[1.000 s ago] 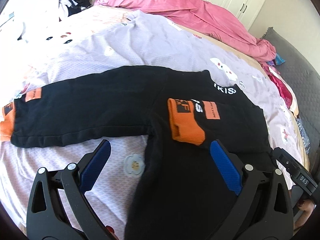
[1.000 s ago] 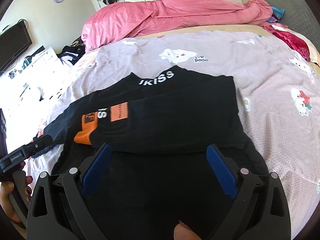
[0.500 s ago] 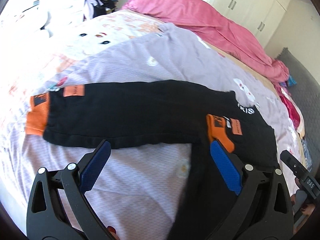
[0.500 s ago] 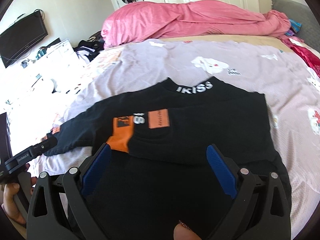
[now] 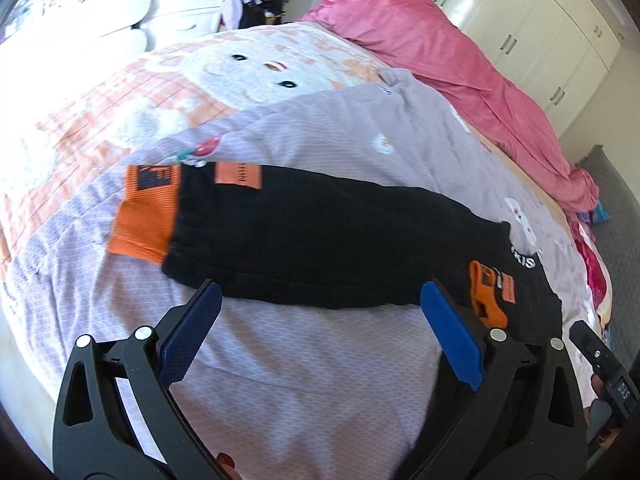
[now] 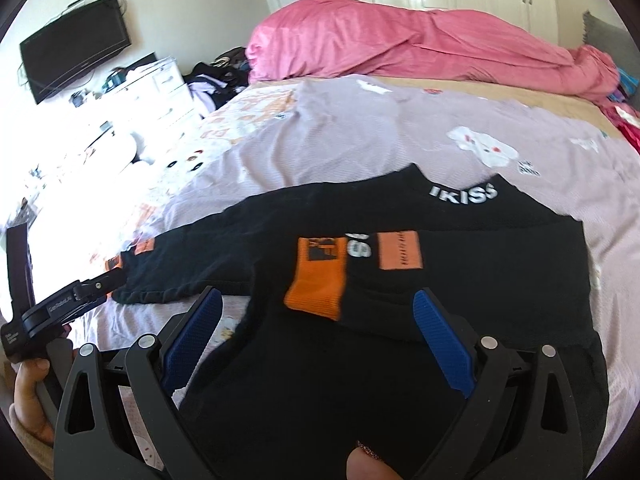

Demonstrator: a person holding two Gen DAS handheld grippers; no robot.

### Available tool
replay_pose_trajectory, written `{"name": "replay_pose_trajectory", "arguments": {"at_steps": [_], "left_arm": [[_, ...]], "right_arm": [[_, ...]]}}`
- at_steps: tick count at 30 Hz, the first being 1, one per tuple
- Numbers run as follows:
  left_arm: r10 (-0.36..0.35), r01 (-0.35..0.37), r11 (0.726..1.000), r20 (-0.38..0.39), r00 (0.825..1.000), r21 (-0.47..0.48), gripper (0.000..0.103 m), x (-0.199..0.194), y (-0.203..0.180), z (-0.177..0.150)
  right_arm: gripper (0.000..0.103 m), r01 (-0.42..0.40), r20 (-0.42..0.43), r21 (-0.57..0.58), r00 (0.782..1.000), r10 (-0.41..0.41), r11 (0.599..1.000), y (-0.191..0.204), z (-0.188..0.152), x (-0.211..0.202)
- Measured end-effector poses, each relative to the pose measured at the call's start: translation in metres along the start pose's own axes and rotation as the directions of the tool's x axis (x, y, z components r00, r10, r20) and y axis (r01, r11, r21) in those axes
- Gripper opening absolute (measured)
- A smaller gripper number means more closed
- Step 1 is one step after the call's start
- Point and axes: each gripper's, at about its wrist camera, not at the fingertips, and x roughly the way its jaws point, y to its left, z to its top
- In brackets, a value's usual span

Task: Fold small clothes
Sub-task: 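Move the left gripper to the other sleeve and grasp its orange cuff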

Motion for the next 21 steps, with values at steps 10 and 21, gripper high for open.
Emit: {"name": "replay_pose_trajectory", "arguments": {"at_steps": [10, 21], "left_arm": [[0.043, -0.042, 0.994, 0.001, 0.999, -0.098, 0.094, -0.001, 0.043, 0.003], [-0.031, 0.028, 0.965, -0.009, 0.999, -0.262, 0.094, 0.006, 0.086, -0.002]], "right_arm": [[0.096, -0.043, -0.021, -0.087, 0.999, 0.042, 0.995, 0.044, 0.005, 0.019], [0.096, -0.061, -0.038, -0.166, 0.998, 0.056, 0.984, 0.081, 0.002, 0.033]]}}
